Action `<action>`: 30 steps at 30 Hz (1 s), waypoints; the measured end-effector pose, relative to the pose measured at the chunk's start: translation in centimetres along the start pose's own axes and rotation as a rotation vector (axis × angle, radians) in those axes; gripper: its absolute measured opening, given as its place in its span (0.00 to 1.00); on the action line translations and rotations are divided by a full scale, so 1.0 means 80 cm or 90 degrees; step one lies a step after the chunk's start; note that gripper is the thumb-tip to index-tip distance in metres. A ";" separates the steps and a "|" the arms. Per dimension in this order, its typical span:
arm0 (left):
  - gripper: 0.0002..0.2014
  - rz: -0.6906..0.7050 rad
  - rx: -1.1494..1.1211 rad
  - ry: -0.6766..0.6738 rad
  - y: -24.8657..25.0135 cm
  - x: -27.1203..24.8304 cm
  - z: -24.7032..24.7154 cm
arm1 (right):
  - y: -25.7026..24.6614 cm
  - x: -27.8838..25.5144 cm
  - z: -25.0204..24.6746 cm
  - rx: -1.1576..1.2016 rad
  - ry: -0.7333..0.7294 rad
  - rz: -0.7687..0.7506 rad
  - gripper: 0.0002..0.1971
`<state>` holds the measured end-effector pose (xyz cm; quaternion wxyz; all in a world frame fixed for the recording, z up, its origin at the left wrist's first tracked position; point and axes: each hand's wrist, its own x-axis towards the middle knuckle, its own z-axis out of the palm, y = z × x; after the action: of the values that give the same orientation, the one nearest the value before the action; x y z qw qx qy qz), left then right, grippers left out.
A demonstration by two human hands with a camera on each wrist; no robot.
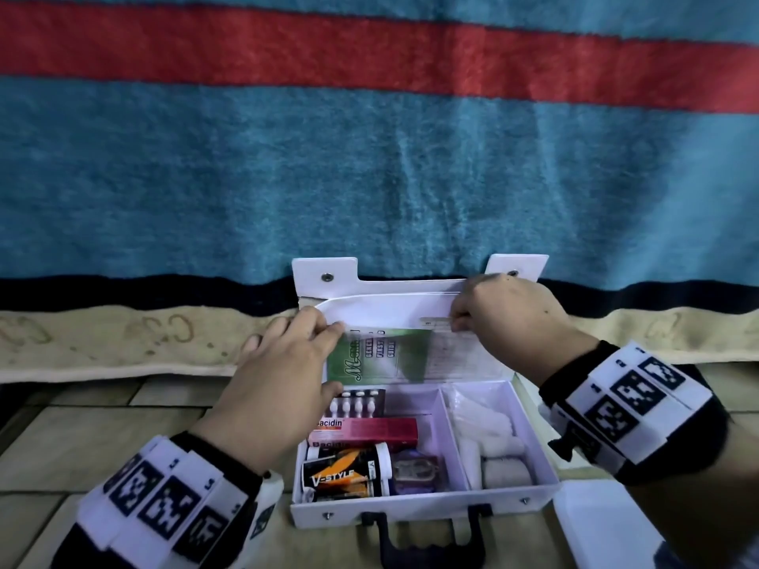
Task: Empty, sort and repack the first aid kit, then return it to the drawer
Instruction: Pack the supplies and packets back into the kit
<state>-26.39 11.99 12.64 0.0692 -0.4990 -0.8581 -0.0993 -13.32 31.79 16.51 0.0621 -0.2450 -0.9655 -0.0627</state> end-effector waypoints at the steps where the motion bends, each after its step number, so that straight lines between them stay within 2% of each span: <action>1: 0.34 -0.001 0.003 -0.007 0.000 0.000 0.000 | 0.001 0.000 0.000 0.012 -0.005 0.012 0.07; 4: 0.33 -0.009 -0.007 0.006 0.001 -0.001 -0.003 | 0.007 -0.008 -0.011 0.057 0.011 0.071 0.10; 9: 0.21 0.014 -0.095 0.183 0.016 -0.015 -0.009 | 0.019 -0.072 -0.044 0.172 0.191 0.156 0.09; 11: 0.18 0.053 -0.127 0.186 0.033 -0.021 -0.007 | 0.025 -0.112 -0.050 0.221 0.221 0.200 0.06; 13: 0.18 0.113 -0.143 0.136 0.054 -0.025 -0.003 | 0.035 -0.156 -0.049 0.247 0.209 0.264 0.05; 17: 0.12 0.212 -0.178 0.035 0.103 -0.034 0.017 | 0.060 -0.246 -0.033 0.214 0.164 0.419 0.05; 21: 0.21 0.315 -0.196 -0.051 0.162 -0.046 0.038 | 0.086 -0.332 0.007 0.184 0.076 0.566 0.07; 24: 0.24 0.354 -0.185 -0.114 0.211 -0.055 0.051 | 0.100 -0.381 0.036 0.168 -0.028 0.608 0.05; 28: 0.21 0.406 -0.158 -0.207 0.271 -0.063 0.069 | 0.136 -0.428 0.062 0.169 -0.126 0.646 0.16; 30: 0.20 0.447 -0.135 -0.260 0.297 -0.063 0.078 | 0.153 -0.440 0.073 0.179 -0.145 0.623 0.16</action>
<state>-3.35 20.69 7.88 -0.1246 -0.7751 -0.6170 -0.0560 22.76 26.98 6.60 0.0109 -0.6620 -0.7379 0.1310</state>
